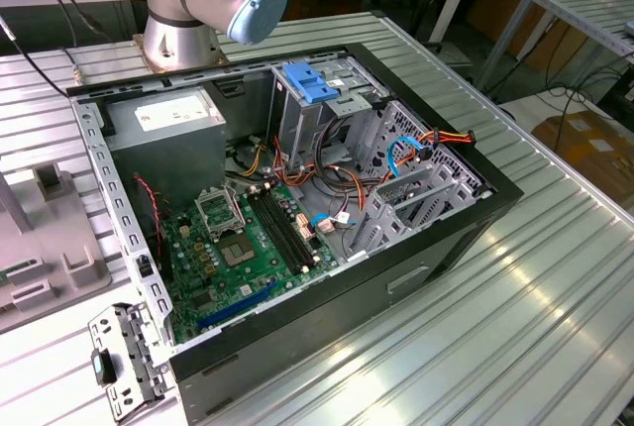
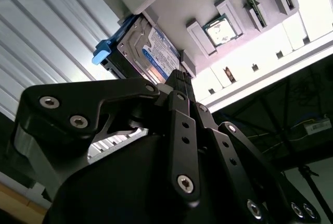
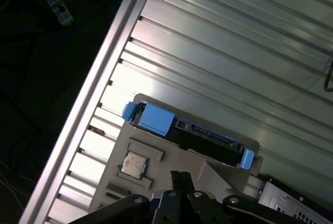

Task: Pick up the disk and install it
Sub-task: 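Pick up the disk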

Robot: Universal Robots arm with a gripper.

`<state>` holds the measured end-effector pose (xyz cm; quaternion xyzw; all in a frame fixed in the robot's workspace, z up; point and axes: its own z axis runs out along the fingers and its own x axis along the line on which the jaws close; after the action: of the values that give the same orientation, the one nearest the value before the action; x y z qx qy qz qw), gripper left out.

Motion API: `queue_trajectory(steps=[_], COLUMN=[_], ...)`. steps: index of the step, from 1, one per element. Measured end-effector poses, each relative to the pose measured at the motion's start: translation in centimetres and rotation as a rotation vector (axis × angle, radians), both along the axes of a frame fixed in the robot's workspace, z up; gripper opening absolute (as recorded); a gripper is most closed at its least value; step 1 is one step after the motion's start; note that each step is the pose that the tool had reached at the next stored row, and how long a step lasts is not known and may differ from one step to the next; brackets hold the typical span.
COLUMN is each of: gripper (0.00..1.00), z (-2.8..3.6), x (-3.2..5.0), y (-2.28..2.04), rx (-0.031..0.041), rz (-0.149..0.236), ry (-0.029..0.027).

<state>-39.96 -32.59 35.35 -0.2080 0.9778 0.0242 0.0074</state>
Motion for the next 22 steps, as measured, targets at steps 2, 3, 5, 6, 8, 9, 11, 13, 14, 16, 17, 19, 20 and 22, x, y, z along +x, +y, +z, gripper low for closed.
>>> queue_trajectory(steps=[2,3,5,6,8,9,11,13,14,16,17,19,20,22], gripper=[0.11,0.11,0.11,0.11,0.11,0.11,0.11,0.11,0.11,0.11,0.11,0.11,0.11,0.11], z=[0.0,0.0,0.0,0.0,0.0,0.0,0.0,0.0,0.0,0.0,0.0,0.0,0.0,0.0], x=[0.0,0.0,0.0,0.0,0.0,0.0,0.0,0.0,0.0,0.0,0.0,0.0,0.0,0.0], y=[0.0,0.0,0.0,0.0,0.0,0.0,0.0,0.0,0.0,0.0,0.0,0.0,0.0,0.0], rx=[0.0,0.0,0.0,0.0,0.0,0.0,0.0,0.0,0.0,0.0,0.0,0.0,0.0,0.0], rz=[0.01,0.019,0.03,0.038,0.057,0.067,0.081,0.097,0.104,0.117,0.127,0.145,0.151,0.167], ry=[0.0,0.0,0.0,0.0,0.0,0.0001,0.0,0.0,0.0,0.0,0.0,0.0,0.0,0.0])
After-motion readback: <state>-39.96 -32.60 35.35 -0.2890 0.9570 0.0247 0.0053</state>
